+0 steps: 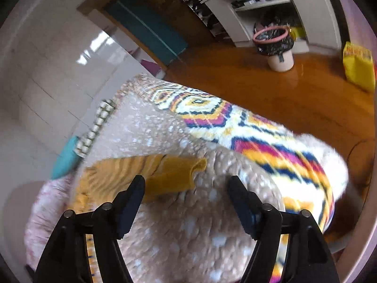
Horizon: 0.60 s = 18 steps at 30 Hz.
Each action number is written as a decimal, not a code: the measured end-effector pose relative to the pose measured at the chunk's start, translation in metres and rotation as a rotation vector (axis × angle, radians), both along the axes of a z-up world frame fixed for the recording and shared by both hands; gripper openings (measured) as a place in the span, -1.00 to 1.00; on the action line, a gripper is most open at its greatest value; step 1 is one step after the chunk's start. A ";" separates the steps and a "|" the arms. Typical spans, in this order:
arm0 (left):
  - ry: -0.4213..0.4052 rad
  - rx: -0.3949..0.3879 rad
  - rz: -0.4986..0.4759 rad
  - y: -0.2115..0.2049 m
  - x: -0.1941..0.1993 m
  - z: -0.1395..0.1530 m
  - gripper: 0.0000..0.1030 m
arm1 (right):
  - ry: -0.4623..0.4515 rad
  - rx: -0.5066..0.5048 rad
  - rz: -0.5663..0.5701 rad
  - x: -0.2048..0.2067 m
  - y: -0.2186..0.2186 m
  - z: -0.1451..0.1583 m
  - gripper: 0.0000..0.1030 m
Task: Fold small clothes
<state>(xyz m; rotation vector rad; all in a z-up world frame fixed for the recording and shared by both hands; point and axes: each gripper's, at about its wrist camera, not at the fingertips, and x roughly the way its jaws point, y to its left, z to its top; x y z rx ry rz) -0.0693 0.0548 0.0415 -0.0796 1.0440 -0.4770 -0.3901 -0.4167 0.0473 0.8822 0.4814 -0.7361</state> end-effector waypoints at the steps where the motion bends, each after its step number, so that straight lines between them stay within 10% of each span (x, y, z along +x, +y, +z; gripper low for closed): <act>1: -0.004 -0.005 -0.005 0.000 -0.001 0.001 0.49 | 0.018 -0.011 0.037 0.011 0.000 0.005 -0.26; 2: -0.010 -0.010 -0.007 0.000 -0.002 0.002 0.49 | 0.029 -0.005 0.065 0.021 -0.001 0.008 -0.76; 8: -0.001 -0.036 0.000 0.007 -0.003 0.002 0.49 | -0.093 -0.058 0.280 0.107 0.039 0.089 -0.80; 10: -0.003 -0.051 0.004 0.013 -0.005 0.005 0.49 | -0.196 -0.034 0.450 0.147 0.072 0.113 -0.73; 13: -0.014 -0.060 0.017 0.024 -0.006 0.010 0.49 | -0.388 0.079 0.791 0.189 0.117 0.134 0.00; 18: -0.013 -0.073 0.049 0.044 -0.003 0.009 0.49 | -0.209 -0.213 0.711 0.192 0.144 0.147 0.29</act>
